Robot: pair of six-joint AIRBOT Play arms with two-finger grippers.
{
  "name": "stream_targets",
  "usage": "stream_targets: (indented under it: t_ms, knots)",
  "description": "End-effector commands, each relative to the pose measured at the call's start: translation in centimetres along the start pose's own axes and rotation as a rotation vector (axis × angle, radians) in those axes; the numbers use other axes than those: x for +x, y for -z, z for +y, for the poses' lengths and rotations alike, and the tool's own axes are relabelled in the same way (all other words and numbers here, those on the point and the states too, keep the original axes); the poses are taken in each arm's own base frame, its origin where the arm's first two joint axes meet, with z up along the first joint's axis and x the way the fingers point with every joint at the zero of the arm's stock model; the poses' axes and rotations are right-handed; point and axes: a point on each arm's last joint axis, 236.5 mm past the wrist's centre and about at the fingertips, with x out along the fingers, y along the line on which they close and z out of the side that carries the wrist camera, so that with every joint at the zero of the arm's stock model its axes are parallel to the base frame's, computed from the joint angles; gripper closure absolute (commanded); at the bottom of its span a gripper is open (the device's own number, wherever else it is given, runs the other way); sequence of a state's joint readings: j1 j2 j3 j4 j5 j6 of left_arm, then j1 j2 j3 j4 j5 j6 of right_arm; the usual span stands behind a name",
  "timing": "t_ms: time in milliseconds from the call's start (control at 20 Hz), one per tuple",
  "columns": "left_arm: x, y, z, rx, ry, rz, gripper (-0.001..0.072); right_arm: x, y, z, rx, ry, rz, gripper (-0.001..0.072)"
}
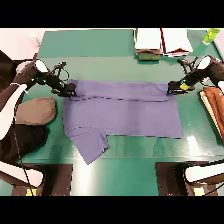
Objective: Fold the shirts.
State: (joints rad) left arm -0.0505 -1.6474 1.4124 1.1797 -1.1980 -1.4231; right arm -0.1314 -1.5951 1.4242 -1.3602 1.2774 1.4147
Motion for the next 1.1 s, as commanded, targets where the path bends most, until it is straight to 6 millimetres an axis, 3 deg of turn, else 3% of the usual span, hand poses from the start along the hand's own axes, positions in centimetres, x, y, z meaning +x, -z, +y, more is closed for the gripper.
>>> stream_targets:
  t_ms: [0,100,250,450,650,700,750,850,1050]
  knots:
    - [-3.4,0.1,-0.4,0.011,-0.036,-0.042,0.0337,-2.4,-0.2,0.3,-0.008,0.002,-0.003,0.0268]
    - [-6.5,1.6,0.1,0.01,-0.106,-0.05,0.0337,-4.7,0.2,0.4,-0.004,0.005,-0.048,0.0268]
    - [-8.1,7.4,0.4,-0.03,-0.145,-0.003,0.0336,-6.8,2.8,0.8,-0.002,0.011,-0.083,0.0268]
    - [-5.2,17.3,-1.5,-0.079,-0.121,0.098,0.0335,-7.7,4.6,1.3,0.001,0.015,-0.165,0.0261]
    - [-1.4,24.7,-4.0,-0.112,-0.074,0.204,0.0334,-7.5,6.1,1.4,0.004,0.014,-0.16,0.0261]
    - [-0.6,26.1,-4.4,-0.113,-0.075,0.236,0.0257,-7.6,6.2,1.5,0.004,0.014,-0.161,0.0261]
    - [0.2,27.1,-4.6,-0.123,-0.084,0.252,0.0195,-7.7,6.3,1.5,0.003,0.014,-0.16,0.0261]
    - [1.3,27.7,-5.3,-0.13,-0.084,0.24,0.0198,-7.6,6.5,1.5,0.003,0.013,-0.151,0.0261]
    - [2.3,24.9,-7.0,-0.165,-0.034,0.102,0.0198,-7.6,6.6,1.6,0.003,0.011,-0.144,0.0262]
